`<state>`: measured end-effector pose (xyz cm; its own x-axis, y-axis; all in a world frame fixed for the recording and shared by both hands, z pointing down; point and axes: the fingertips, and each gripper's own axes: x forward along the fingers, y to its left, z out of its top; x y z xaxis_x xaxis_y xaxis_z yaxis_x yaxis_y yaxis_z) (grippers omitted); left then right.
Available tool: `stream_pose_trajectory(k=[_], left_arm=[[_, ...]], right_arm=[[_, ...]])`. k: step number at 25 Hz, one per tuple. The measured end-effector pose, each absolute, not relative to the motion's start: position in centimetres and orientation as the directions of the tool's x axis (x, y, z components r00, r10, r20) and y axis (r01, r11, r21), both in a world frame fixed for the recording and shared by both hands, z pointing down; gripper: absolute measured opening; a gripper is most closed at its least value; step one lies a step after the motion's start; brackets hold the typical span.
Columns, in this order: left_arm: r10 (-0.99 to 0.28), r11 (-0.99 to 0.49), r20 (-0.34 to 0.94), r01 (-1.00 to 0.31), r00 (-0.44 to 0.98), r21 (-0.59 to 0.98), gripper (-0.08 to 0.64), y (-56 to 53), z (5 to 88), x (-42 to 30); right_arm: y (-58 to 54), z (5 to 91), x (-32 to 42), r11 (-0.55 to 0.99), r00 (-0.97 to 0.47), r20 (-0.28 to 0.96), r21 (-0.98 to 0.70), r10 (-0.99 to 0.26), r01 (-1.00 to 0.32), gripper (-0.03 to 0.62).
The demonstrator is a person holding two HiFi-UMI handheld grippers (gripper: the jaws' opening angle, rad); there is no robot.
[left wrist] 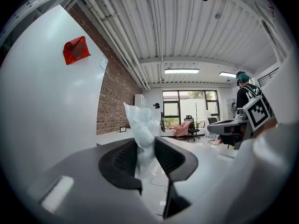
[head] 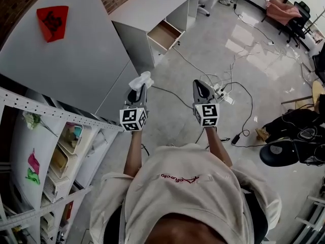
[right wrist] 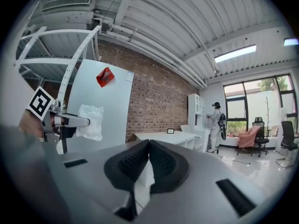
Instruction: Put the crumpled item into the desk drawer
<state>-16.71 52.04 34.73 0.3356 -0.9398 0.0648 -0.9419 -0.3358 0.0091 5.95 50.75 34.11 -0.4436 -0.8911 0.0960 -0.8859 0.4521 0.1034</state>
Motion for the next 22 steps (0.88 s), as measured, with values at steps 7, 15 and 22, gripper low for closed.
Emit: stream_pose_trajectory(k=[7, 15, 22], left_arm=[[-0.929, -0.364, 0.074, -0.931, 0.364, 0.013, 0.109, 51.9, 35.4, -18.2], [-0.922, -0.373, 0.095, -0.927, 0.374, 0.031, 0.109, 52.2, 36.5, -18.7], [-0.925, -0.364, 0.104, -0.931, 0.365, 0.032, 0.109, 51.8, 37.3, -19.1]], right_arm=[[51.1, 34.6, 4.4, 0.433, -0.423, 0.103, 0.110, -0.900, -0.895, 0.012], [51.9, 35.3, 3.7, 0.442, -0.429, 0.126, 0.105, -0.895, -0.891, 0.012], [50.7, 35.5, 2.6, 0.468, -0.456, 0.120, 0.101, -0.882, -0.878, 0.012]])
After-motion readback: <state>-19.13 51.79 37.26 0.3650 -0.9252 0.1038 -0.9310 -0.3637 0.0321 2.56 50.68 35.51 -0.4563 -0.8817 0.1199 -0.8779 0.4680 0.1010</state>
